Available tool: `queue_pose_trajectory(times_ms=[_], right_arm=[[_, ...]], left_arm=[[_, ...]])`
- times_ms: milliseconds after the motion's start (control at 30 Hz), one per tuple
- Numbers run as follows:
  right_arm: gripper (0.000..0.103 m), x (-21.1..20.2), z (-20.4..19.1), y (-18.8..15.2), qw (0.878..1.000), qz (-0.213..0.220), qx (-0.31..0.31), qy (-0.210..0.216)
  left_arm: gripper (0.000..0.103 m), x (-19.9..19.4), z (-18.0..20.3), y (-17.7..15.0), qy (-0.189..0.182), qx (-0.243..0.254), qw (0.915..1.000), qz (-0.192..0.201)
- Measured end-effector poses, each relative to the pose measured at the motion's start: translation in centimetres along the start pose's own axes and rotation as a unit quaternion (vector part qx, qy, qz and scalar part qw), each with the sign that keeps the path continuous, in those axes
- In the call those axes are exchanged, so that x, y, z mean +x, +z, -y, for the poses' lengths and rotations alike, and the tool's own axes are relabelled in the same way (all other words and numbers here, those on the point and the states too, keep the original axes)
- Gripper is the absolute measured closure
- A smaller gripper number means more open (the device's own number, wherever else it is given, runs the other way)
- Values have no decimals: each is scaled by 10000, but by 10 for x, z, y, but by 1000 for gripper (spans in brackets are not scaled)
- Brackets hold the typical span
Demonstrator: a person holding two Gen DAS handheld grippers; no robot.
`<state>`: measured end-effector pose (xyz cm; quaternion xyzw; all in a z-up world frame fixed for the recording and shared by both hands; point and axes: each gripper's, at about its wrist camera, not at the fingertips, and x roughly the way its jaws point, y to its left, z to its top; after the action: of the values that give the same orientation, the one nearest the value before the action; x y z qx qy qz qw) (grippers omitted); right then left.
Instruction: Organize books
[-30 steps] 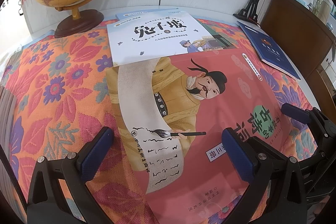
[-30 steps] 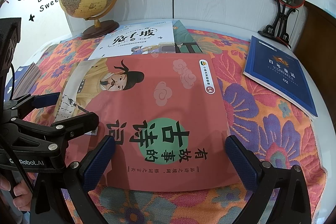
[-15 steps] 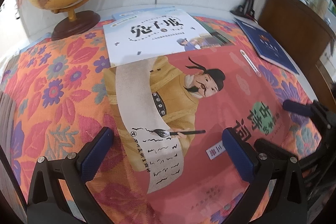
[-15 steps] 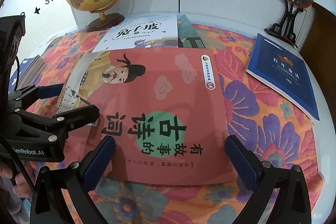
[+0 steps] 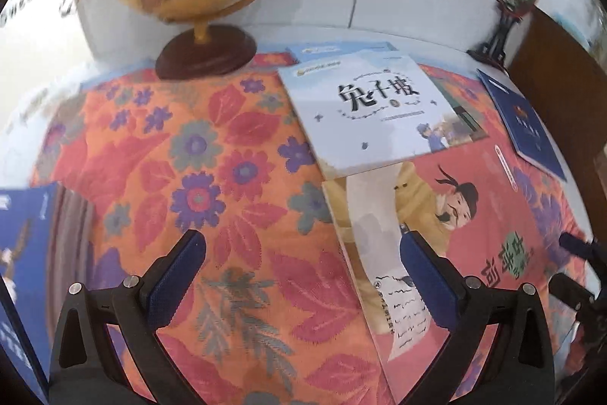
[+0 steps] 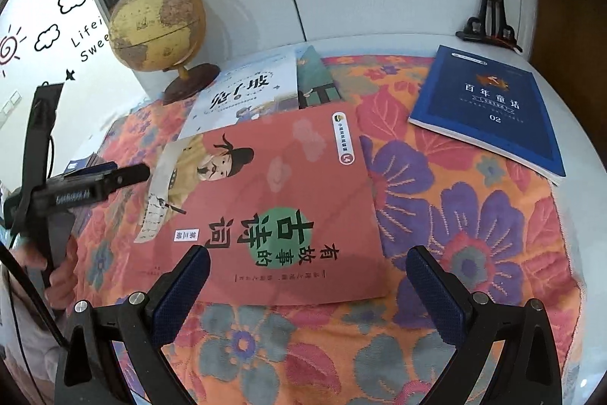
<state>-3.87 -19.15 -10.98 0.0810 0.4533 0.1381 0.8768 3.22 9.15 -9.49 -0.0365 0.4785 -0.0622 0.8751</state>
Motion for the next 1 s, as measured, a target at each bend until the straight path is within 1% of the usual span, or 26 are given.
queue_pose_trajectory(times_ms=[67,133,200,233,267,333,400,500,533,567,633,667,733,867,900,1000], right_arm=[[0,0,5,-1,9997,-71,165,166],[0,-3,11,-2,9974,-129,449,543],[0,-8,12,-4,9899,-116,815,1154],[0,-9,10,-6,9853,-118,931,1430],[0,-9,4,-9,9820,-181,981,1606],[0,-7,-16,-15,9795,-398,846,1785],[0,-4,-32,-19,9802,-456,634,1820],[0,13,-43,-26,9854,-640,568,1469],[0,21,-43,-27,9852,-767,586,1417],[0,22,-42,-26,9858,-651,562,1439],[0,22,-37,-26,9838,-600,688,1542],[0,22,-34,-26,9819,-561,791,1626],[0,24,-24,-24,9749,-493,1116,1862],[0,25,-7,-22,9650,-412,1467,2133],[0,25,-6,-21,9647,-392,1494,2133],[0,26,-9,-17,9709,-346,1367,1935]], left_arm=[[1,4,3,0,-99,9,9999,26],[1,4,8,6,-1,101,9998,171],[1,2,15,15,14,218,9992,338],[1,2,20,20,-33,297,9989,374],[1,3,26,26,-31,372,9984,415],[1,9,36,38,-7,524,9977,431],[1,23,47,49,-77,635,9977,237],[1,42,54,51,-179,672,9975,-141],[0,48,55,49,-288,673,9970,-262],[0,52,54,46,-503,631,9961,-370],[0,51,51,41,-639,605,9953,-400],[0,50,51,39,-683,679,9943,-446],[0,47,53,36,-692,838,9928,-503],[0,41,56,24,-658,1036,9910,-541],[0,40,56,21,-673,1053,9906,-556],[0,33,59,10,-658,1196,9890,-578]])
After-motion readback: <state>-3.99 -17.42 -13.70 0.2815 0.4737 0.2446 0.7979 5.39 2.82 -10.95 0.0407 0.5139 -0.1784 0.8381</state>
